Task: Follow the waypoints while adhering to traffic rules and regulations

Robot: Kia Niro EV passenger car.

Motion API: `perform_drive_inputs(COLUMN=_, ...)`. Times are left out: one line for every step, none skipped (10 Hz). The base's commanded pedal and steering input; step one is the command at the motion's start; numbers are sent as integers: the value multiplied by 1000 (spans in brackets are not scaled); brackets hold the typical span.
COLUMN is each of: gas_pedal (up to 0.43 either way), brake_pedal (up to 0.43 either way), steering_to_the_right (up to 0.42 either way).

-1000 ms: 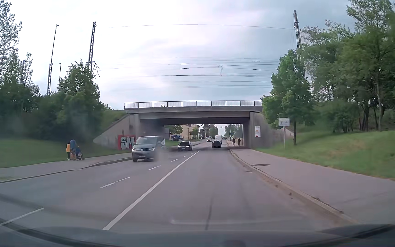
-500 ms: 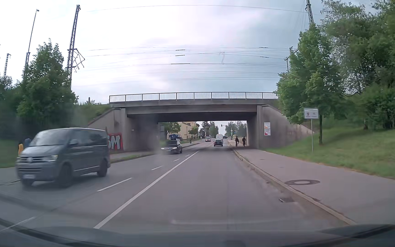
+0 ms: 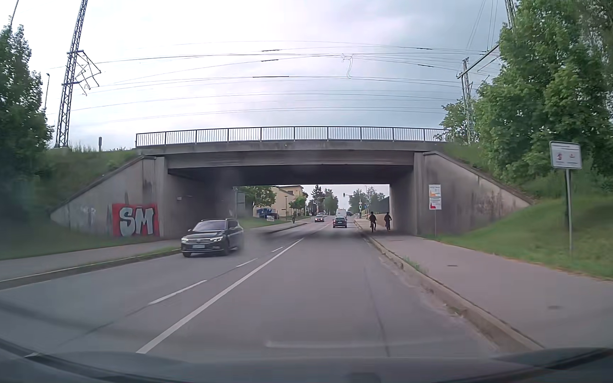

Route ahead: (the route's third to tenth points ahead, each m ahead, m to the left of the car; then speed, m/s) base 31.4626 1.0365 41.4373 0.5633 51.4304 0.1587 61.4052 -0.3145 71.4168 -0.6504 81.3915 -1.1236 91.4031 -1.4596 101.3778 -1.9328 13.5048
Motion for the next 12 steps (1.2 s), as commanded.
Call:
perform_drive_inputs(gas_pedal=130, brake_pedal=0, steering_to_the_right=2)
perform_drive_inputs(gas_pedal=130, brake_pedal=0, steering_to_the_right=2)
perform_drive_inputs(gas_pedal=130, brake_pedal=0, steering_to_the_right=2)
perform_drive_inputs(gas_pedal=130, brake_pedal=0, steering_to_the_right=2)
perform_drive_inputs(gas_pedal=130, brake_pedal=0, steering_to_the_right=4)
perform_drive_inputs(gas_pedal=130, brake_pedal=0, steering_to_the_right=5)
perform_drive_inputs(gas_pedal=130, brake_pedal=0, steering_to_the_right=4)
perform_drive_inputs(gas_pedal=130, brake_pedal=0, steering_to_the_right=5)
perform_drive_inputs(gas_pedal=130, brake_pedal=0, steering_to_the_right=5)
perform_drive_inputs(gas_pedal=130, brake_pedal=0, steering_to_the_right=5)
perform_drive_inputs(gas_pedal=130, brake_pedal=0, steering_to_the_right=5)
perform_drive_inputs(gas_pedal=130, brake_pedal=0, steering_to_the_right=7)
